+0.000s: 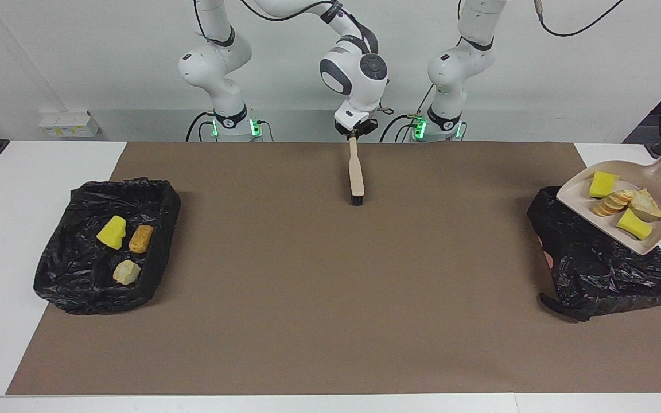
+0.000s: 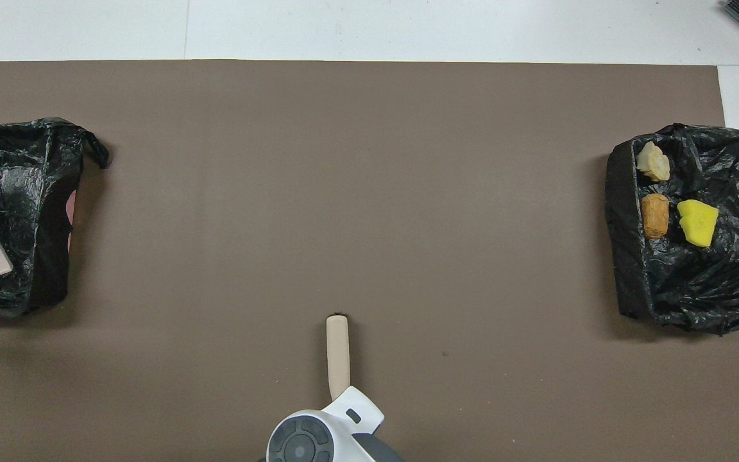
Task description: Sweep and dump trash in bin
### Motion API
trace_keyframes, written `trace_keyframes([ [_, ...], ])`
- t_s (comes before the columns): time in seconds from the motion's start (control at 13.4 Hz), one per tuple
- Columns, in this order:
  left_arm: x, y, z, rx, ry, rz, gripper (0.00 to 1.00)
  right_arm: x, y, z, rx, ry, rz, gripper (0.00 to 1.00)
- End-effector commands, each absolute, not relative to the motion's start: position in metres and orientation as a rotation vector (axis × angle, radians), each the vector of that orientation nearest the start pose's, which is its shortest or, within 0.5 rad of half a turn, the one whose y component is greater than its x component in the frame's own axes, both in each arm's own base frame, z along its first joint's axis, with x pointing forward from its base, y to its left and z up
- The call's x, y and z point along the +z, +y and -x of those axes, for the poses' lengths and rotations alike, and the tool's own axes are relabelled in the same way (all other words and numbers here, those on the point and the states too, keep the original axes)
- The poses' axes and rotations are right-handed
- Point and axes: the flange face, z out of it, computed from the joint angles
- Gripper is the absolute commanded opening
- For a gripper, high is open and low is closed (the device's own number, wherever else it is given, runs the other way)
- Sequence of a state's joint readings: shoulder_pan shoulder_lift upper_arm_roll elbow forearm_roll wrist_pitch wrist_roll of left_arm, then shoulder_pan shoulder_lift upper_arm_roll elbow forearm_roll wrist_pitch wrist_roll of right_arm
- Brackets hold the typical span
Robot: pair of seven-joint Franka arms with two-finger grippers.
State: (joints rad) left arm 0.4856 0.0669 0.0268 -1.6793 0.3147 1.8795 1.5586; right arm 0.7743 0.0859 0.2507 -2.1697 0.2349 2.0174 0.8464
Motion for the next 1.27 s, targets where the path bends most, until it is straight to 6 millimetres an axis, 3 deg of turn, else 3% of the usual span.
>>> trace_keyframes([
  [0.0, 0.572, 0.326, -0.527, 0.432, 1.564, 2.219, 0.0, 0.339, 0.444, -0.262, 0.515, -0.101, 3.113, 0.24],
  [0.07, 0.566, 0.322, -0.542, 0.45, 1.551, 2.144, 0.0, 0.339, 0.444, -0.262, 0.515, -0.096, 3.113, 0.27],
  [0.22, 0.564, 0.312, -0.557, 0.548, 1.544, 2.008, 0.0, 0.338, 0.443, -0.265, 0.523, -0.097, 3.114, 0.48],
  [0.37, 0.56, 0.27, -0.576, 0.574, 1.518, 1.982, 0.0, 0.339, 0.44, -0.281, 0.528, -0.049, 3.108, 0.58],
  [0.45, 0.56, 0.261, -0.58, 0.626, 1.525, 1.934, 0.0, 0.34, 0.443, -0.287, 0.529, -0.021, 3.107, 0.64],
  [0.52, 0.564, 0.257, -0.583, 0.684, 1.52, 1.859, 0.0, 0.343, 0.442, -0.296, 0.519, 0.0, 3.098, 0.66],
  [0.67, 0.565, 0.241, -0.589, 0.778, 1.514, 1.779, 0.0, 0.36, 0.428, -0.332, 0.468, 0.095, 3.06, 0.75],
  [0.89, 0.584, 0.216, -0.612, 0.857, 1.462, 1.718, 0.0, 0.419, 0.397, -0.372, 0.31, 0.184, 2.999, 0.8],
  [0.97, 0.588, 0.216, -0.615, 0.884, 1.441, 1.712, 0.0, 0.44, 0.376, -0.385, 0.273, 0.244, 2.983, 0.87],
  [1.12, 0.597, 0.197, -0.619, 0.916, 1.428, 1.686, 0.0, 0.469, 0.331, -0.401, 0.274, 0.343, 3.004, 1.0],
  [1.19, 0.6, 0.192, -0.619, 0.926, 1.42, 1.675, 0.0, 0.477, 0.303, -0.411, 0.263, 0.388, 3.039, 1.0],
])
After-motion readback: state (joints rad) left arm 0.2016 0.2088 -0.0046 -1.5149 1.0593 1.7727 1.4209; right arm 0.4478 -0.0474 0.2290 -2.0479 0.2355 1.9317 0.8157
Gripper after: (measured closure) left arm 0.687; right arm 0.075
